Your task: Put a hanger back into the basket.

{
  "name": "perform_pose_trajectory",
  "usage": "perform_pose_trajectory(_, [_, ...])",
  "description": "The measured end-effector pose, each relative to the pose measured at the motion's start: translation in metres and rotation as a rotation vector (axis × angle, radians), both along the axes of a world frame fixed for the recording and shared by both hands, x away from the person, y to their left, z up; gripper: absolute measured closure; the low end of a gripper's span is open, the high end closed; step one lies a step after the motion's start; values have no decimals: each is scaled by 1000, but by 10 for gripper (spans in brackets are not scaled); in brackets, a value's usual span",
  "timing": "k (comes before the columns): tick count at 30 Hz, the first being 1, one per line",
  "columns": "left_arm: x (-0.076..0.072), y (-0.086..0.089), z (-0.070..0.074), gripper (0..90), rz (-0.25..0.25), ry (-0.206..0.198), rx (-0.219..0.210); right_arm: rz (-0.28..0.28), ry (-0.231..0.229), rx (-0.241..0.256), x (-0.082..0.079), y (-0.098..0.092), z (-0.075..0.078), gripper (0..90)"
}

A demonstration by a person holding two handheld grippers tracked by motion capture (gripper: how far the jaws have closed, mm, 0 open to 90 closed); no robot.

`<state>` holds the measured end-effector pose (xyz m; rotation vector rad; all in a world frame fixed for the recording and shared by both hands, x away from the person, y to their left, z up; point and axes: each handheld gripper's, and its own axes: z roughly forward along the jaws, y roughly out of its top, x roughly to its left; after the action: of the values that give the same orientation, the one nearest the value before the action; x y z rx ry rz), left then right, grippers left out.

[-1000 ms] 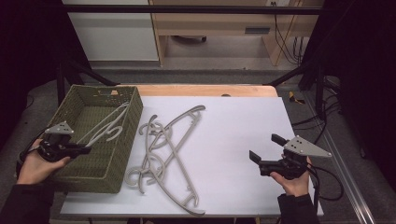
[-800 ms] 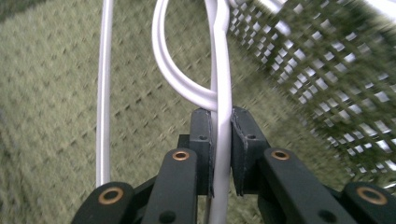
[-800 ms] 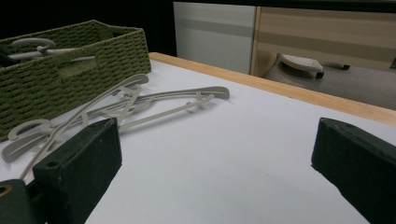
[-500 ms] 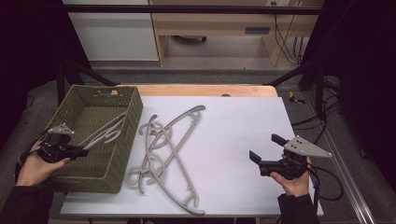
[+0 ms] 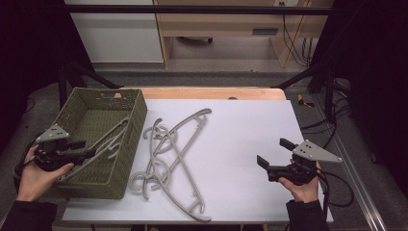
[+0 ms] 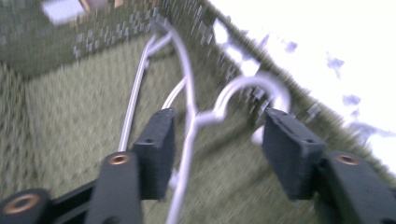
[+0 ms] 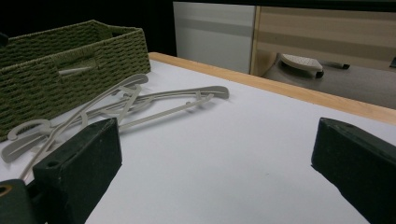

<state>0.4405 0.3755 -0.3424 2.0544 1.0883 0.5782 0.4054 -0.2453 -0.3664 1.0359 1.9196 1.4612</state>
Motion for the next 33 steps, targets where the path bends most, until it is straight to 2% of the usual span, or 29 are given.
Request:
perform_pose_trajectory(1, [0,0,0,396,0,0,0,0,0,0,0,0,0,19])
perform_pose_trajectory(2, [-2,-5,2,396,-5,-18,-10,-2,-1,-1,0,0,0,19])
perform_pose_trajectory(3, [-5,-9,4,354,-16,-31,-28,-2,0,1,0,0,0,19])
perform_pose_trajectory(4, [-9,-19,7,329,-29,-62,-62,-1,0,0,0,0,0,19])
perform_pose_trajectory(6, [-13,-28,8,293,-45,-83,-64,-1,-1,2,0,-1,0,19])
perform_pose_trajectory(8, [-17,-39,8,263,-56,-97,-84,0,-3,2,-1,-1,0,19])
perform_pose_trajectory(9, [-17,-39,8,252,-56,-97,-84,0,-3,2,-1,-1,0,19])
perform_pose_trajectory(10, [-21,-48,8,237,-65,-116,-110,0,-3,3,-1,-1,0,19])
perform_pose_trajectory(12, [-24,-57,7,200,-81,-130,-149,0,0,3,-1,0,0,18])
perform_pose_trajectory(14, [-27,-65,6,156,-83,-148,-168,2,0,2,0,0,0,19])
perform_pose_trajectory(15, [-27,-65,6,131,-83,-148,-168,2,-3,1,0,0,0,19])
perform_pose_trajectory(17, [-32,-79,3,105,-92,-150,-198,2,2,3,0,0,0,19])
perform_pose_trajectory(19, [-34,-83,2,86,-96,-156,-201,1,2,4,0,0,0,18])
perform_pose_trajectory(21, [-38,-95,-2,79,-95,-162,-213,2,6,1,0,0,-1,18])
perform_pose_trajectory(30, [-43,-122,-19,78,-98,-164,-221,1,1,2,-1,-1,0,17])
perform_pose_trajectory(31, [-43,-128,-26,78,-92,-153,-223,1,-1,1,-1,0,0,17])
perform_pose_trajectory(33, [-42,-131,-30,78,-98,-145,-224,3,-1,-1,-1,0,0,17])
